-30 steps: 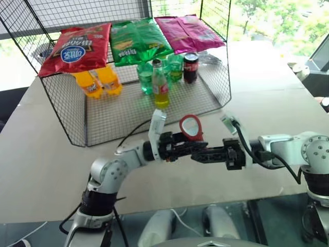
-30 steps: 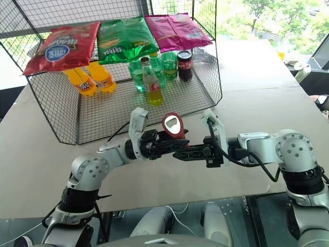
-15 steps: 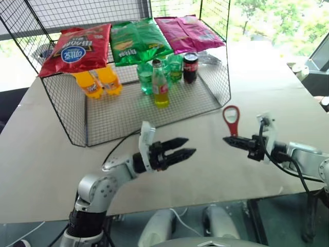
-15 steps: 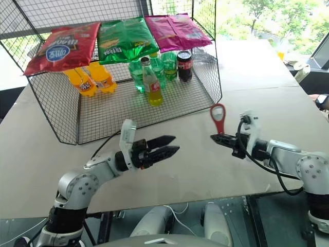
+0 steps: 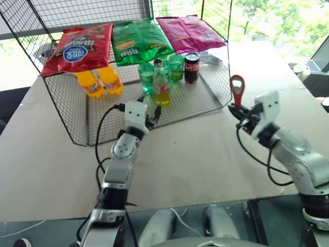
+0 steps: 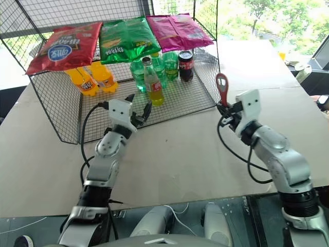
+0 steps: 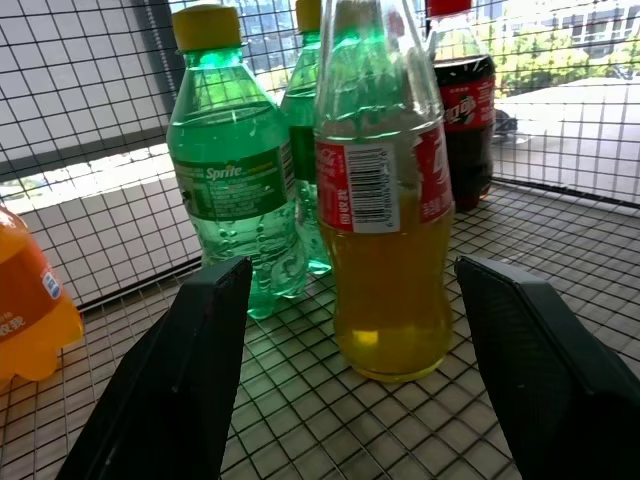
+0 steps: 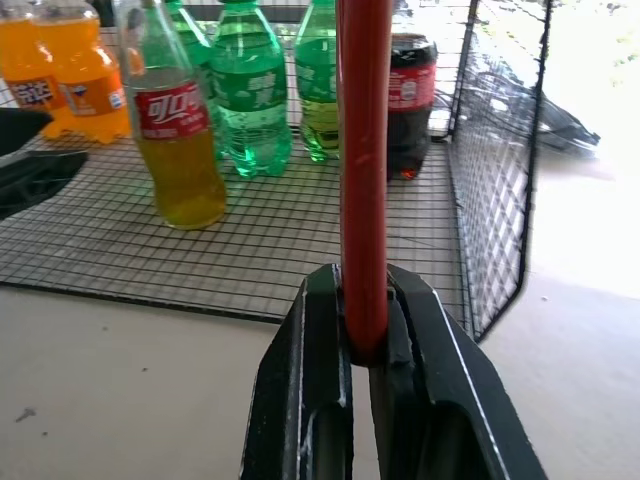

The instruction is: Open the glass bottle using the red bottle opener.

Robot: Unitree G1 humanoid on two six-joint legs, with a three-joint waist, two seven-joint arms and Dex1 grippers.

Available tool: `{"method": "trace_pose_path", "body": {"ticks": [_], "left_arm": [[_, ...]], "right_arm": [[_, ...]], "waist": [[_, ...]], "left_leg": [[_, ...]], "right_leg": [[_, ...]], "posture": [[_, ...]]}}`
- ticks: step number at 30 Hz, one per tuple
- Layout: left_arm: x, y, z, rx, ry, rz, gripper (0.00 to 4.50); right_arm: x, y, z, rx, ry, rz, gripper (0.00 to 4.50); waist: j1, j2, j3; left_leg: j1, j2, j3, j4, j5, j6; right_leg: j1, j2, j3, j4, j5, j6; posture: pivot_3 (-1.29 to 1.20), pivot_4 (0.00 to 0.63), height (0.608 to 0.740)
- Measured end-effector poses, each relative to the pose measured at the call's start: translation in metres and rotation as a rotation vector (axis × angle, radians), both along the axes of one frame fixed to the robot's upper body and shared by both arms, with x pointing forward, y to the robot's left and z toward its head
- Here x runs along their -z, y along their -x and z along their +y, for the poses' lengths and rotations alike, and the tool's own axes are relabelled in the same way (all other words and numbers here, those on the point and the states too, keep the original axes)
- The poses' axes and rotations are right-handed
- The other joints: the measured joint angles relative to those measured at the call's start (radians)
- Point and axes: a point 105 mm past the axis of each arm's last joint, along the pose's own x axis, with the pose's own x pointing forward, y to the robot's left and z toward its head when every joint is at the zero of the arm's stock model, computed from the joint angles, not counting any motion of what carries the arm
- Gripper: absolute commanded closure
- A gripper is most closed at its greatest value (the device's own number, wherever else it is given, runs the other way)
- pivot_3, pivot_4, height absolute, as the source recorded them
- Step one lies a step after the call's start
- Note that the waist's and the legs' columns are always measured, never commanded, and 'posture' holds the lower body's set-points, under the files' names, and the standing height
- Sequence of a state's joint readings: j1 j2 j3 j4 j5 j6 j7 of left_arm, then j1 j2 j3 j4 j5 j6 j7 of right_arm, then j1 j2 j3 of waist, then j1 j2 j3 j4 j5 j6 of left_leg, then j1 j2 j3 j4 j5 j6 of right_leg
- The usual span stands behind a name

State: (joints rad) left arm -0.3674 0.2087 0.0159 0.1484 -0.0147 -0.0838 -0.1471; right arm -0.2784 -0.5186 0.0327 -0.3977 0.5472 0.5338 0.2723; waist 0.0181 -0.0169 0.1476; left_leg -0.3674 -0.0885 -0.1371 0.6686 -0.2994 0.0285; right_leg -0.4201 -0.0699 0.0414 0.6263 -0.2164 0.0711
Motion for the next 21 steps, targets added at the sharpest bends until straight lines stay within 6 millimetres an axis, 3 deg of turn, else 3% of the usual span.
{"method": "trace_pose_path", "body": {"ticks": [4,8,12,21], "left_arm": [[-0.003,-0.011,-0.001,-0.014,0.030,-0.014,1.17],[-0.008,-0.019,-0.015,0.062,0.061,-0.018,0.05],[-0.010,-0.021,-0.020,0.099,0.077,-0.017,0.05],[-0.012,-0.037,-0.011,0.040,0.096,-0.004,0.05]], "right_arm": [[-0.003,0.001,0.004,0.014,0.014,-0.034,4.50],[-0.005,0.005,0.016,-0.006,0.013,-0.060,4.50],[-0.005,0.011,0.025,-0.030,0.014,-0.071,4.50],[-0.002,0.014,0.026,-0.020,0.024,-0.069,4.50]], "waist": [[-0.001,0.000,0.000],[-0.005,0.000,0.000],[-0.008,0.000,0.000],[-0.004,0.000,0.000]], "left_leg": [[0.000,-0.001,0.000,0.000,0.000,0.000],[0.000,0.000,0.000,0.000,0.000,0.000],[0.000,0.000,0.000,0.000,0.000,0.000],[0.000,-0.001,-0.001,0.001,0.000,0.000]], "right_leg": [[0.000,0.000,0.000,0.000,0.000,0.000],[0.000,0.001,0.000,0.001,0.000,0.000],[0.000,0.001,0.000,0.001,0.000,0.000],[0.000,0.002,-0.001,0.002,0.000,0.000]], "posture": [[0.00,0.150,0.740],[0.00,0.150,0.740],[0.00,0.150,0.740],[0.00,0.150,0.740]]}}
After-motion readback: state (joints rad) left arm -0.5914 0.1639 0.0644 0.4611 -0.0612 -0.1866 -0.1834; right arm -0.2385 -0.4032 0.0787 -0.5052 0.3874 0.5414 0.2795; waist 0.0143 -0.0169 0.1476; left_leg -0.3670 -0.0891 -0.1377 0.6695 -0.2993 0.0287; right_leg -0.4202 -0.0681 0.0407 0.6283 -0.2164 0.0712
